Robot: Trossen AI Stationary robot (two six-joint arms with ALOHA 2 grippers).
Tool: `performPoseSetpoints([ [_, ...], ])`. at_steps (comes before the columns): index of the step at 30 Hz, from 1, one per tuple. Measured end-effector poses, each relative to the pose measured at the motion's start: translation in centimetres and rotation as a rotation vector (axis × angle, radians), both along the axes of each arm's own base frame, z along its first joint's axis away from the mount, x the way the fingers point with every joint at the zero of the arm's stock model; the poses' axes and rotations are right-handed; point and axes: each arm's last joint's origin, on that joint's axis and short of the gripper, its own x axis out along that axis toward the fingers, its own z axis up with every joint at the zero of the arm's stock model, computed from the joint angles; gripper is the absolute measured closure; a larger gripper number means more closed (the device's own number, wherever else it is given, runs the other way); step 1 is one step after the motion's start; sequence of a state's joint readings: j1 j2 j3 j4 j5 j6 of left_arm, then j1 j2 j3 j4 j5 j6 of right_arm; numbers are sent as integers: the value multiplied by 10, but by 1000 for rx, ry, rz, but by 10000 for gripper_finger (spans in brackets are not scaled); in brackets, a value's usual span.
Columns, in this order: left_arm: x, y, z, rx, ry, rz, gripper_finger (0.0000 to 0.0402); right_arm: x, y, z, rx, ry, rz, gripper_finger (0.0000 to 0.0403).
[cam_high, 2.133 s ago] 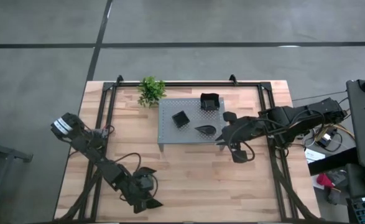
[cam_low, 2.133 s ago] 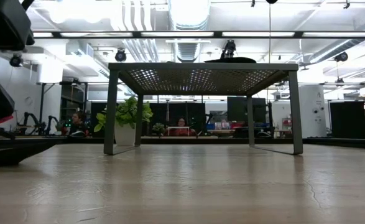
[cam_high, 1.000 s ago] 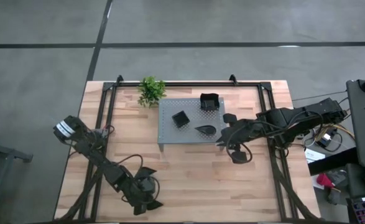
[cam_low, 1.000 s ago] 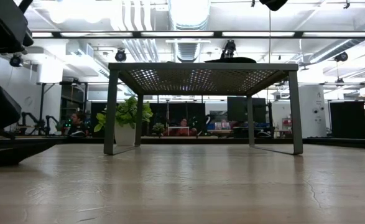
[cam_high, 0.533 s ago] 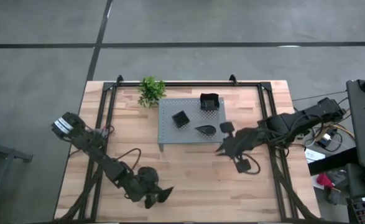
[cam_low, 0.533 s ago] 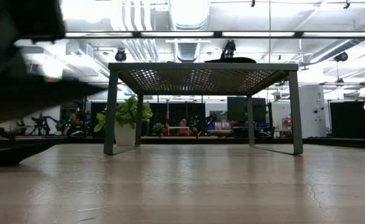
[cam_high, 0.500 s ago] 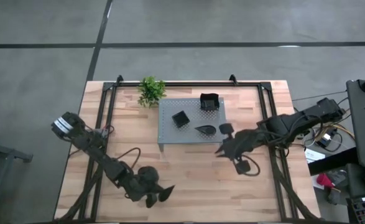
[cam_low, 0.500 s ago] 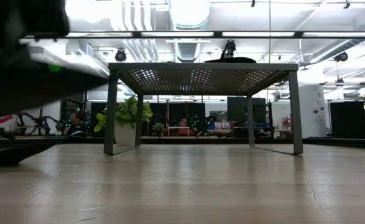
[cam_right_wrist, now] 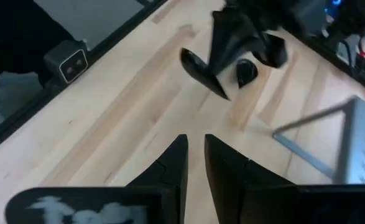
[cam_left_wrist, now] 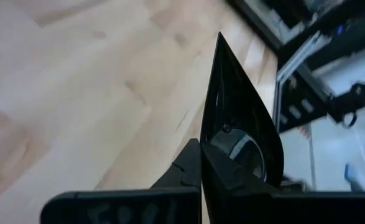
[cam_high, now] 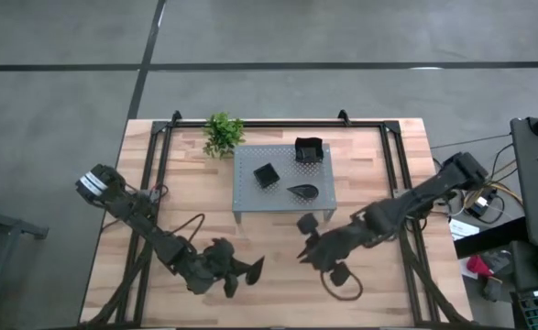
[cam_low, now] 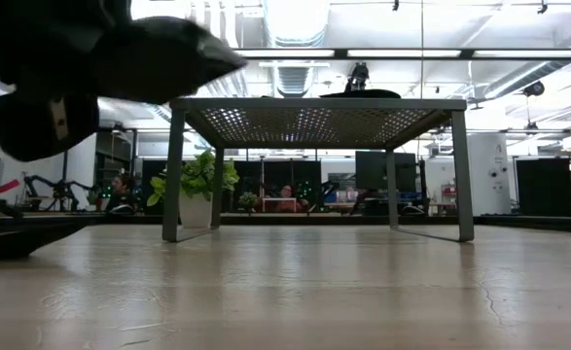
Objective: Pick & Place Mini shaped plates
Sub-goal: Stack the black drop-shaped plate on top of the black drop-shaped plate on the shelf
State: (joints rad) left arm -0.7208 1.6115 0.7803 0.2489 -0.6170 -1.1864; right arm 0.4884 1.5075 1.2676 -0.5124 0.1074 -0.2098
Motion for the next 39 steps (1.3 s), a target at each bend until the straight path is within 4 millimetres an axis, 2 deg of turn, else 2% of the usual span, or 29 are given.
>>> performPoseSetpoints([
  [3,1,1,3,12,-41,38,401,12,12,-10,-20,-24,33,348],
  [9,2,1,4,61,-59,43,401,29,35,-27,-183,-46,122,315],
  [14,3,2,5,53,-76,77,401,51,48,-28,-226,-74,131,296],
  [20,5,2,14,123,-174,149,401,71,58,-28,-247,-81,73,305],
  [24,8,0,25,176,-261,156,401,70,58,-27,-236,-61,-8,319],
  [28,7,-5,38,207,-363,134,401,61,59,-14,-159,-81,-56,329],
  [34,5,-5,60,375,-481,211,401,53,72,-8,-195,-177,-124,332],
  [39,2,-1,80,488,-585,244,402,53,75,-4,-194,-291,-314,332],
])
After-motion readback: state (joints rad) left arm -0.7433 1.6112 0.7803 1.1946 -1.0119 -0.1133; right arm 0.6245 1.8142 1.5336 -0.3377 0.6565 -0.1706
